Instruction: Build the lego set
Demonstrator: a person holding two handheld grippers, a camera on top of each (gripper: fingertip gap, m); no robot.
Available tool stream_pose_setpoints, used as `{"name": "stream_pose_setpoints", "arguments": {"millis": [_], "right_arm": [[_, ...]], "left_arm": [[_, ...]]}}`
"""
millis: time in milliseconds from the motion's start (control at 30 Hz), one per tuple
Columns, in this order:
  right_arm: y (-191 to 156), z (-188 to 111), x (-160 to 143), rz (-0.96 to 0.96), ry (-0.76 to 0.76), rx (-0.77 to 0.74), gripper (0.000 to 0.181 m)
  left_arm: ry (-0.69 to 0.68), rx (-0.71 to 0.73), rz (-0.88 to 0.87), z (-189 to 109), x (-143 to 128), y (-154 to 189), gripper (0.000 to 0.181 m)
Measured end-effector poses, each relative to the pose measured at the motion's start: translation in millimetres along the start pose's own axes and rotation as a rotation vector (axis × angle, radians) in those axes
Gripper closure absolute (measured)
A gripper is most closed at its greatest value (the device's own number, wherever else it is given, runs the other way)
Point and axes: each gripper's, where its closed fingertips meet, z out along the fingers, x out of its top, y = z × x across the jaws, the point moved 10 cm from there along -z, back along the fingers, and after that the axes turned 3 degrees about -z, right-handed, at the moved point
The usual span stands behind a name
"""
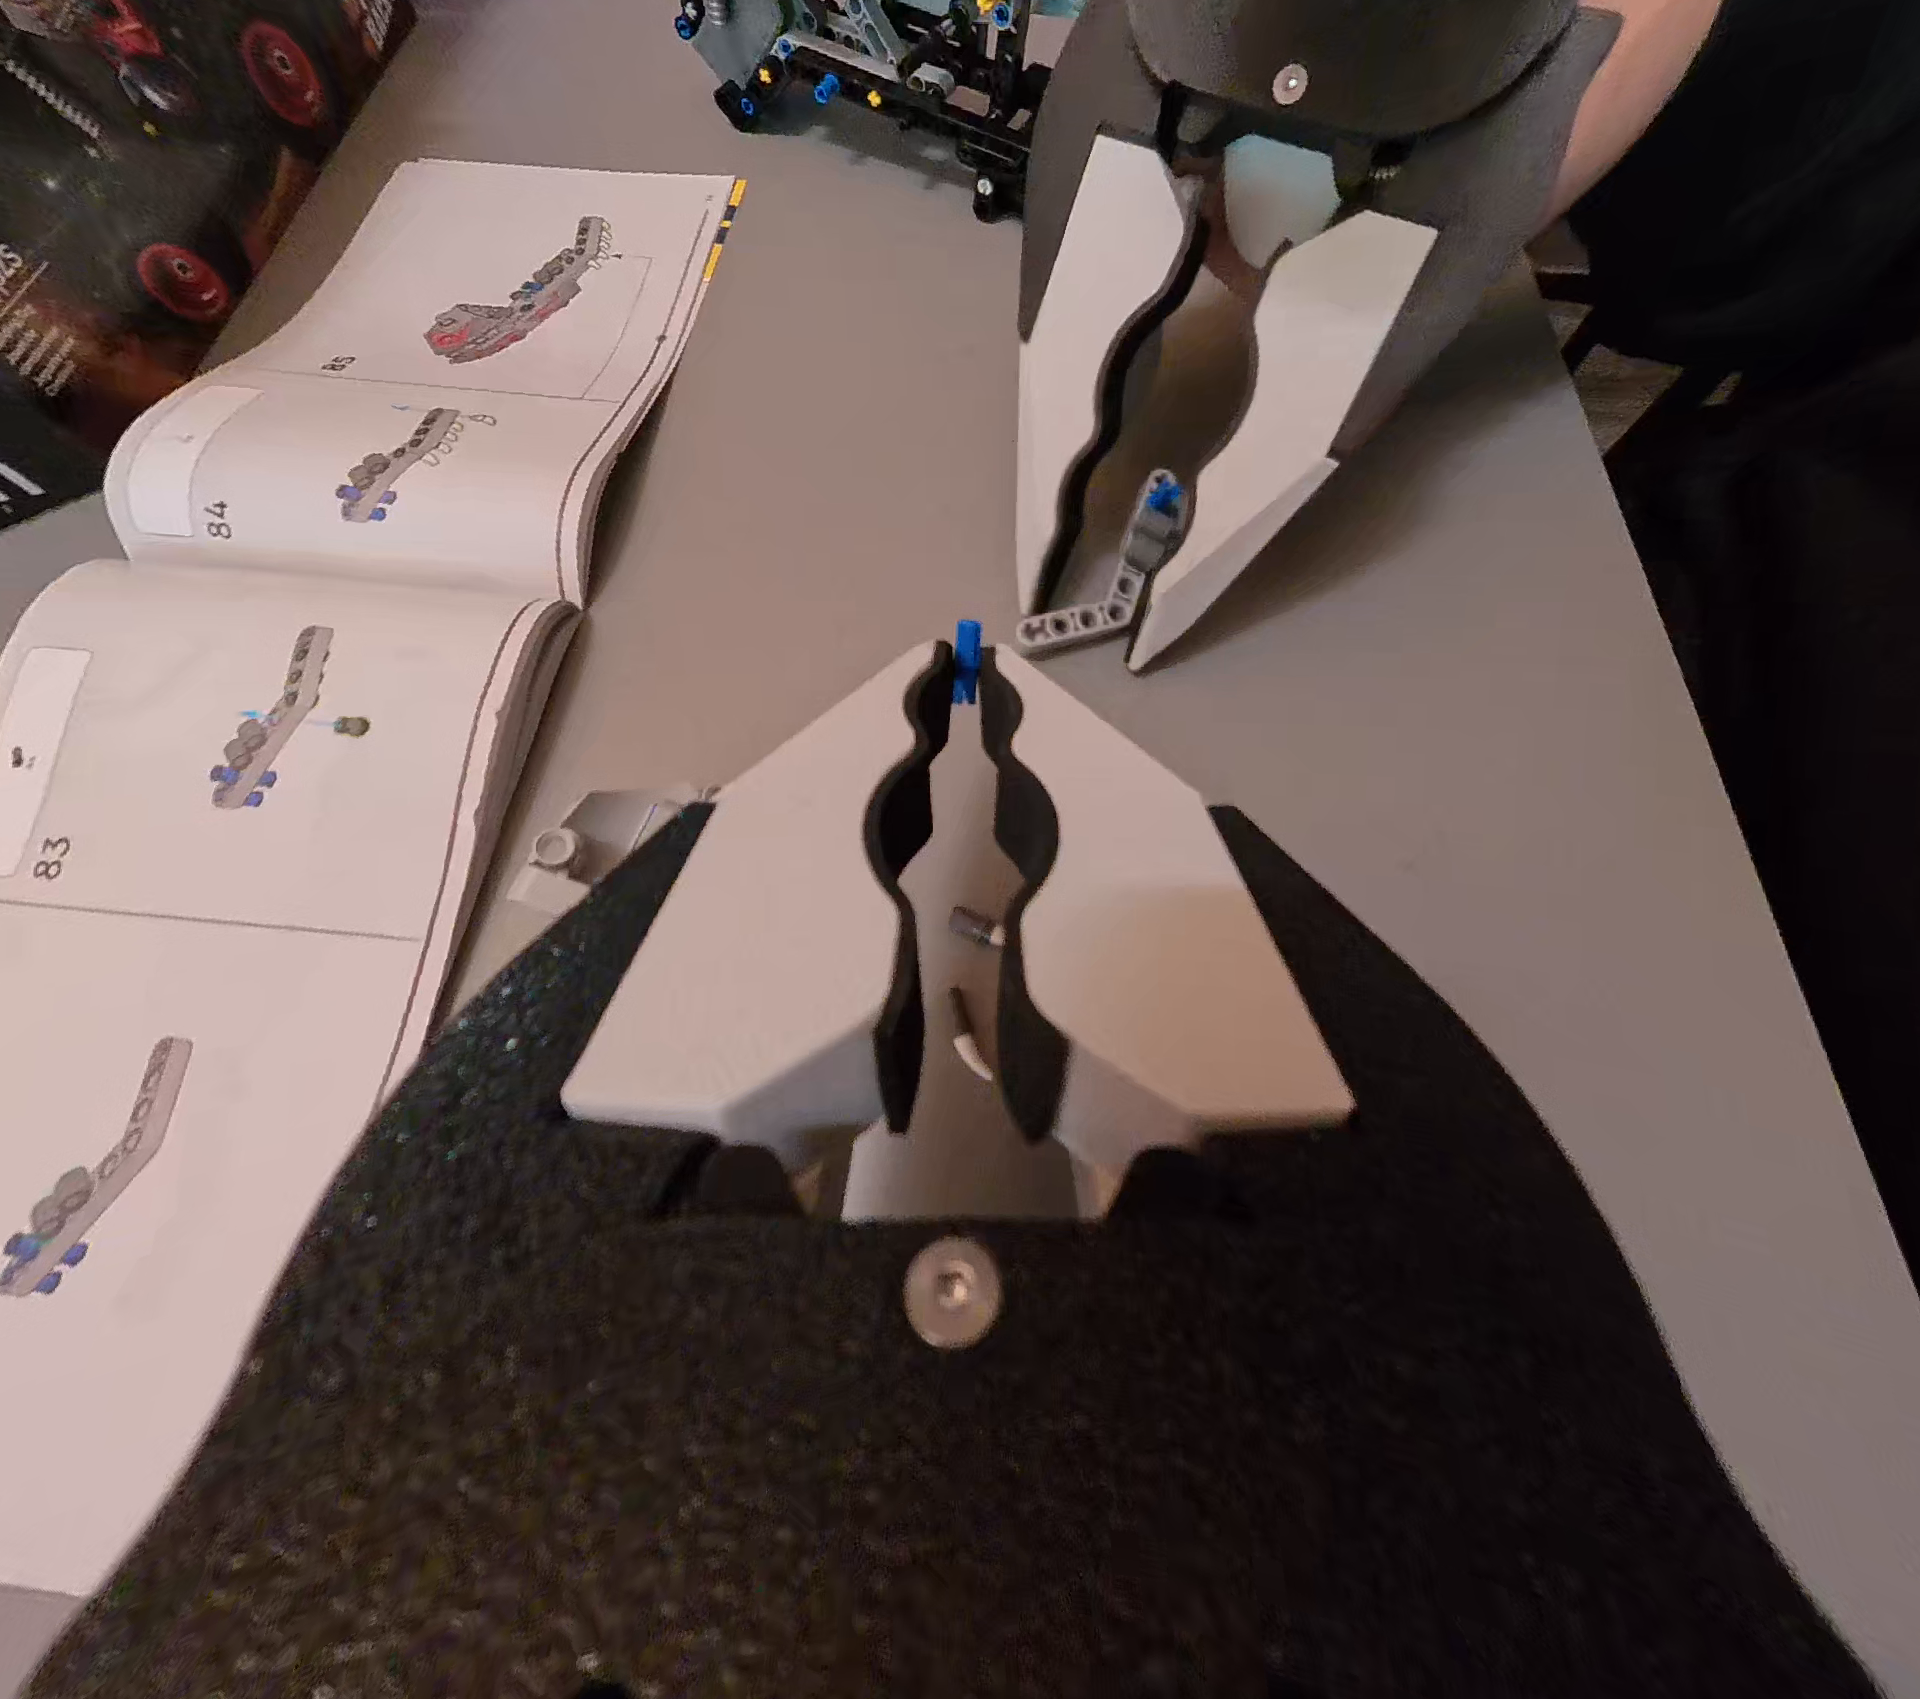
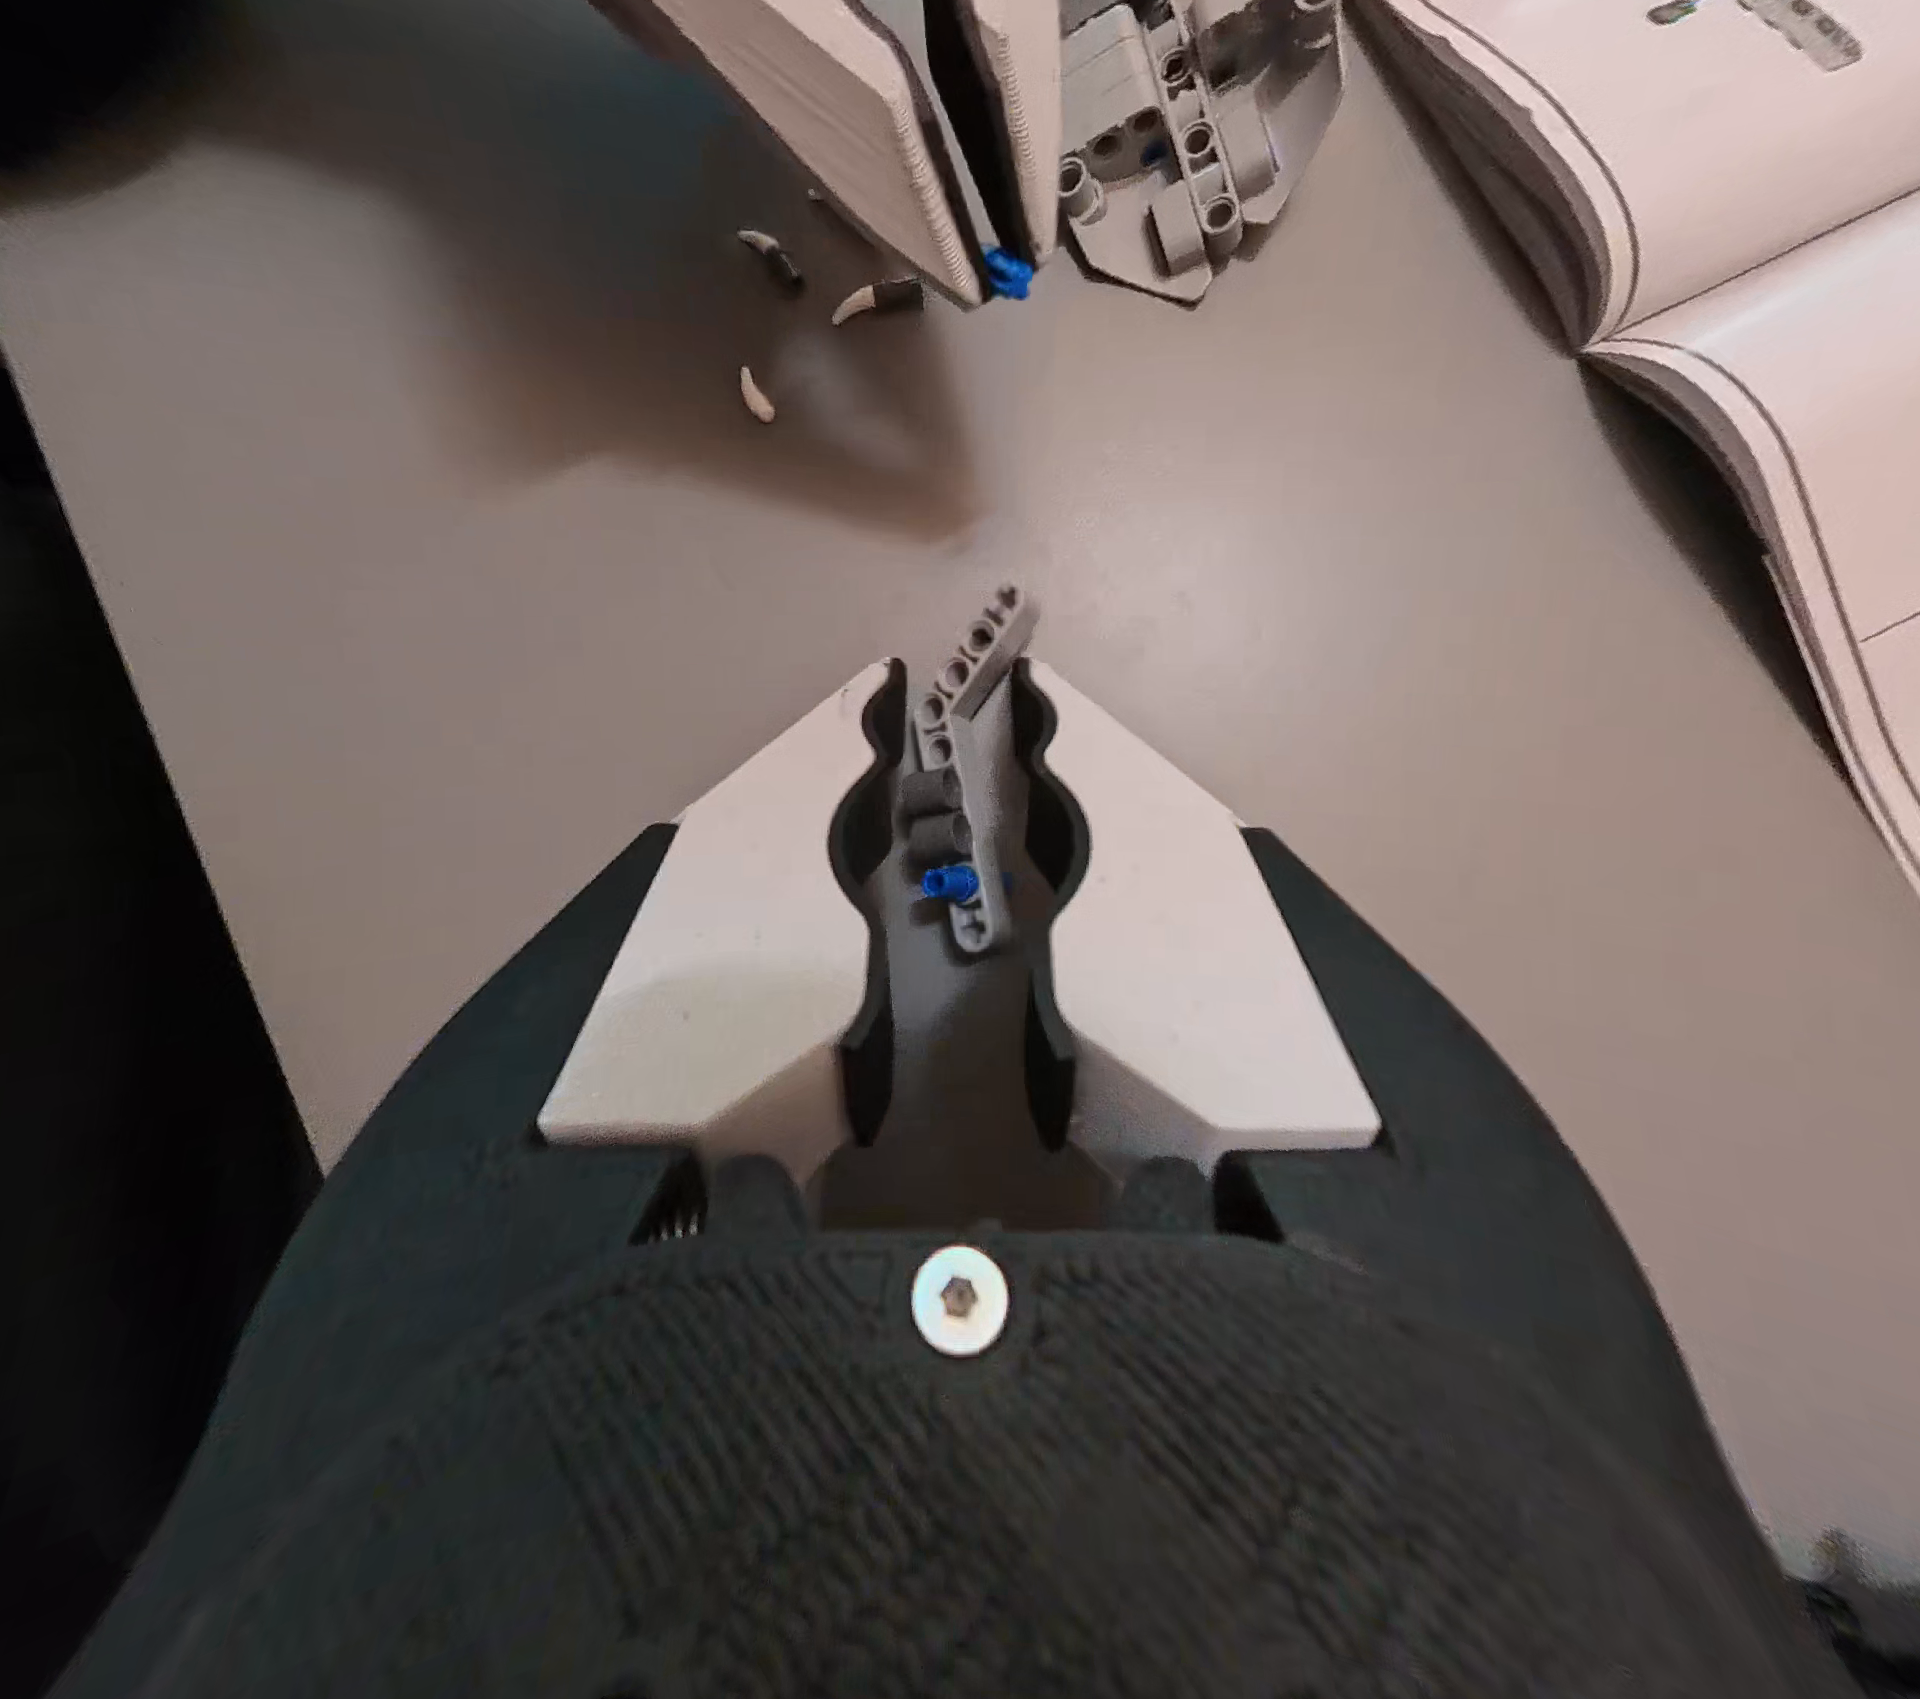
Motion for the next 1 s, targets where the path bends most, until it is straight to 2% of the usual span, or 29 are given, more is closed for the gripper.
{"name": "stream_pose_setpoints", "arguments": {"millis": [33,133,333,667,733,800,900,967,1000], "right_arm": [[0,1,1,-0.006,-0.010,-0.023,0.157],[-1,3,5,-0.020,-0.031,-0.083,0.158],[-3,7,8,0.012,-0.015,-0.106,0.166],[-3,9,10,-0.069,0.039,-0.186,0.172],[3,1,12,-0.021,0.139,-0.196,0.175],[9,-12,15,0.076,0.342,-0.132,0.175],[23,-27,14,0.260,0.642,0.068,0.176],[28,-29,11,0.318,0.743,0.228,0.175],[32,-28,10,0.349,0.764,0.253,0.175]], "left_arm": [[0.000,0.004,-0.003,0,0,-1,0.179],[0.007,-0.002,-0.009,-1,-1,-1,0.179],[-0.005,-0.007,-0.018,0,-3,-1,0.179],[-0.013,0.035,0.017,1,-2,1,0.180],[0.018,0.053,0.030,-2,0,1,0.180],[0.062,0.066,0.045,-5,4,2,0.180],[0.111,0.085,0.051,-8,9,3,0.179],[0.130,0.102,0.062,-10,12,4,0.179],[0.134,0.115,0.073,-11,13,5,0.179]]}}
